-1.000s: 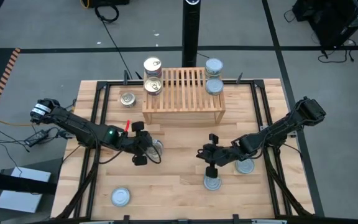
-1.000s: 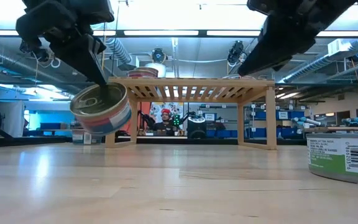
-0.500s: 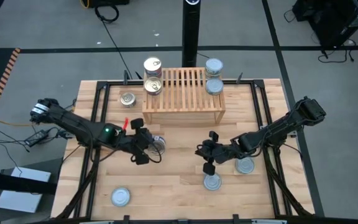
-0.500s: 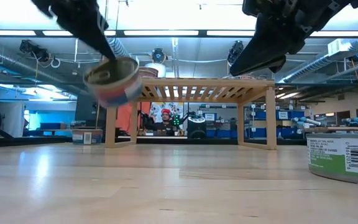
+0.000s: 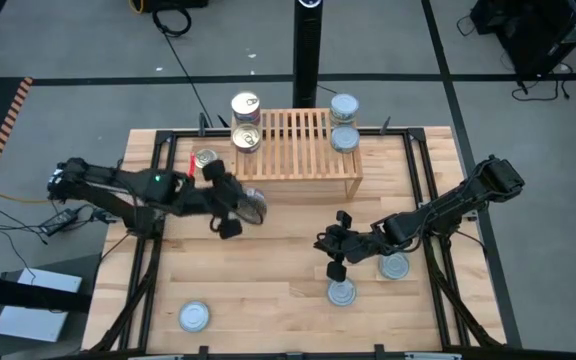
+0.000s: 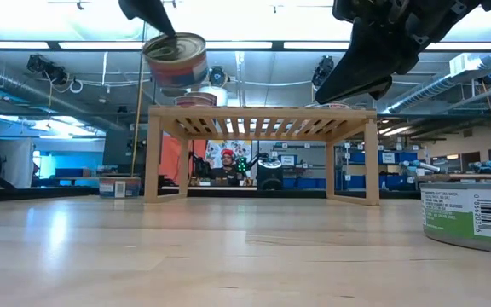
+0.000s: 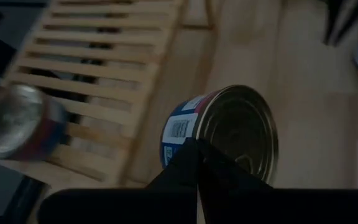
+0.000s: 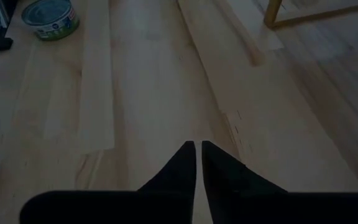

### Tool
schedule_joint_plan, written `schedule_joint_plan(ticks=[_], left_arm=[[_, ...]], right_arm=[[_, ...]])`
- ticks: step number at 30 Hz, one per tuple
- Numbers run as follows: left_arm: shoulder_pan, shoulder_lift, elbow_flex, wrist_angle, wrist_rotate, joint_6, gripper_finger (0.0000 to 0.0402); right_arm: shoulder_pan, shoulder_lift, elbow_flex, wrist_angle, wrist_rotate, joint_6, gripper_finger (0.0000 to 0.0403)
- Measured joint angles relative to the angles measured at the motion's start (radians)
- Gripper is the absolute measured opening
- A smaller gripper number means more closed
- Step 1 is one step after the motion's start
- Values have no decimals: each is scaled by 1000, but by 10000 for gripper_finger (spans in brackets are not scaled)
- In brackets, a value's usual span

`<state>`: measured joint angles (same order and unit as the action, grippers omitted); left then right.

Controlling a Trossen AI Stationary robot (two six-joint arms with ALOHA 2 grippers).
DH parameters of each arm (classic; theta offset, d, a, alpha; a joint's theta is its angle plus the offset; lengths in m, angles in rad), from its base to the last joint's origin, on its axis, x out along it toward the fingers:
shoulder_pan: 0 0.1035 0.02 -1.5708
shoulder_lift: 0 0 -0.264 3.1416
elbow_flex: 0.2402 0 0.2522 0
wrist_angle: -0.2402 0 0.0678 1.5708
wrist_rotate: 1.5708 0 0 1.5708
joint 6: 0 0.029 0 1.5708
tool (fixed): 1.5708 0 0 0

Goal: Stack canned seafood by type on shelf
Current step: Stack the blue-pink tuna can on top of the other blue tuna can on the shelf

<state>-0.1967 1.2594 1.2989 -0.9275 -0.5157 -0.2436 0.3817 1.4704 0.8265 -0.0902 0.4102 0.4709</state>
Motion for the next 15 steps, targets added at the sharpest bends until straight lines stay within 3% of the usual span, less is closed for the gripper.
schedule_joint_plan(ticks=[7, 15], left_arm=[[174, 0, 126, -66, 5, 113, 2], [470, 1, 200, -33, 61, 284, 1]], right_arm=[[0, 0, 0, 0, 0, -1, 37], [0, 0, 0, 0, 0, -2, 39]])
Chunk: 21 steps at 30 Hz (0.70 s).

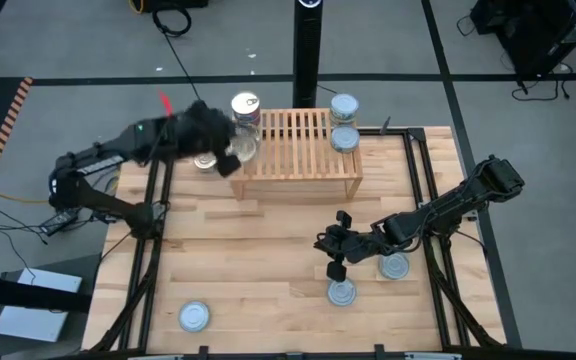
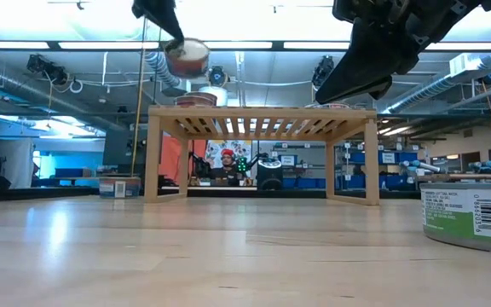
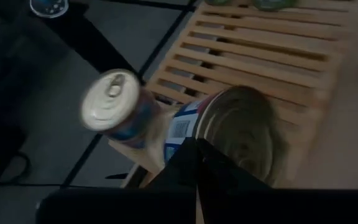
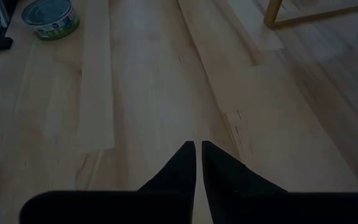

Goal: Stack canned seafood by type on shelf
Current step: Stack the blue-pink tuna can on top of the other blue tuna can on the shelf

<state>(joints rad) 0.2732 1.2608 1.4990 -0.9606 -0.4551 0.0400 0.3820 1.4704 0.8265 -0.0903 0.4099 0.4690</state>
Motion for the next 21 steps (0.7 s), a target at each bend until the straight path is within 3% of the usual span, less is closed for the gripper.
schedule_joint_plan(ticks=[4, 10, 21], left_arm=[[153, 12, 0, 48, 182, 30, 1], [261, 51, 0, 86, 287, 55, 1], [290, 113, 2, 143, 314, 67, 0]], right_arm=[[0, 0, 0, 0, 0, 0, 36], [0, 0, 0, 0, 0, 0, 39], [1, 0, 0, -1, 0, 0, 37]])
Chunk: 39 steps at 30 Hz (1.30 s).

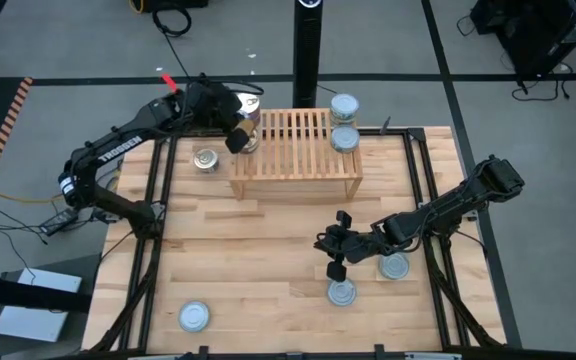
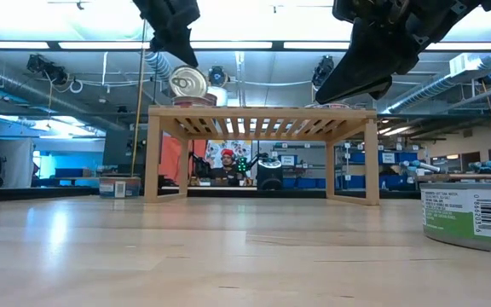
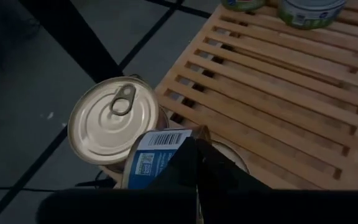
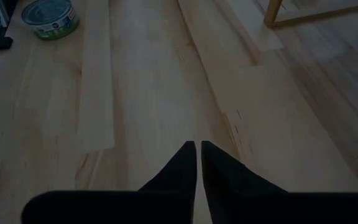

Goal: Stack canned seafood by type on shelf
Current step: Stack the blue-pink tuna can on top of the other blue tuna can on the shelf

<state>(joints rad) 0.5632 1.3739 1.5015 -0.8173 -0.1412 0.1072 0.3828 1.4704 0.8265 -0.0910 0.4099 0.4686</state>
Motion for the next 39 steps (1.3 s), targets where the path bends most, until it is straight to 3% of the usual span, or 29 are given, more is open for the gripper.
schedule_joint_plan(ticks=[13, 29, 39], left_arm=[[-1, 0, -2, 5, 37, 5, 16], [-27, 1, 1, 12, 38, 84, 122], [-56, -1, 145, -91, 23, 124, 170]], right_arm=[[1, 0, 0, 0, 0, 0, 37], [1, 0, 0, 0, 0, 0, 37], [1, 0, 0, -2, 0, 0, 39]])
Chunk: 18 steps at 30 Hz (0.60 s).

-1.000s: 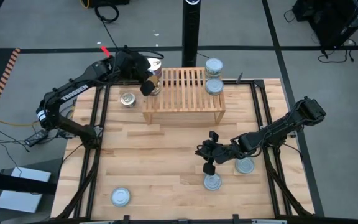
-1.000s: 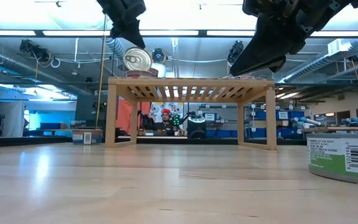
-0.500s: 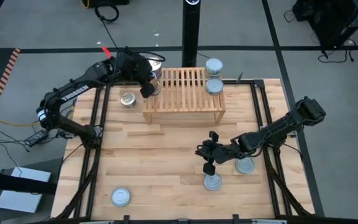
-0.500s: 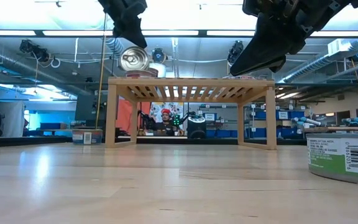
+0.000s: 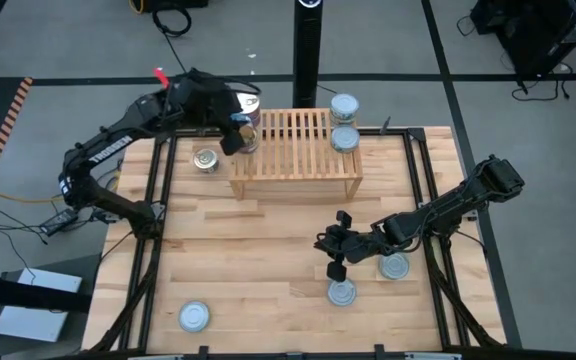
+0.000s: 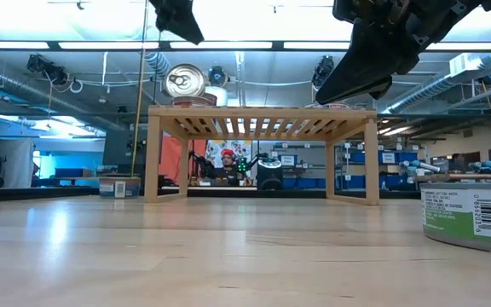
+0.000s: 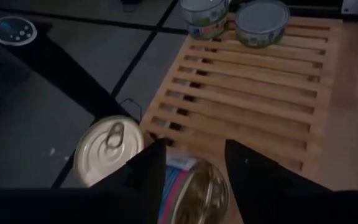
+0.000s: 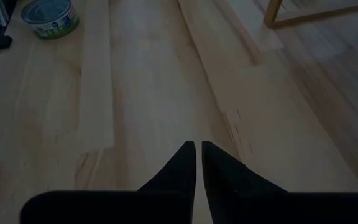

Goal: Stack canned seafood by type on shelf
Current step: Stack the blue-pink tuna can on top of the other blue tuna can on the shelf

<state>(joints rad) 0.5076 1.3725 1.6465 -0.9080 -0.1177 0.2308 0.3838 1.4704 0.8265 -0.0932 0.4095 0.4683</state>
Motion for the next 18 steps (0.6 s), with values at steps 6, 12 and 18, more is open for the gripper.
schedule_joint_plan(ticks=[6, 12, 18], left_arm=[[14, -1, 15, -167, -1, 8, 206], [22, -4, -3, -194, -54, 60, 234], [70, -6, -3, -157, -18, 104, 243]], right_arm=[[0, 0, 0, -13, 0, 0, 41], [0, 0, 0, -13, 0, 0, 41], [0, 0, 0, -13, -1, -1, 41]])
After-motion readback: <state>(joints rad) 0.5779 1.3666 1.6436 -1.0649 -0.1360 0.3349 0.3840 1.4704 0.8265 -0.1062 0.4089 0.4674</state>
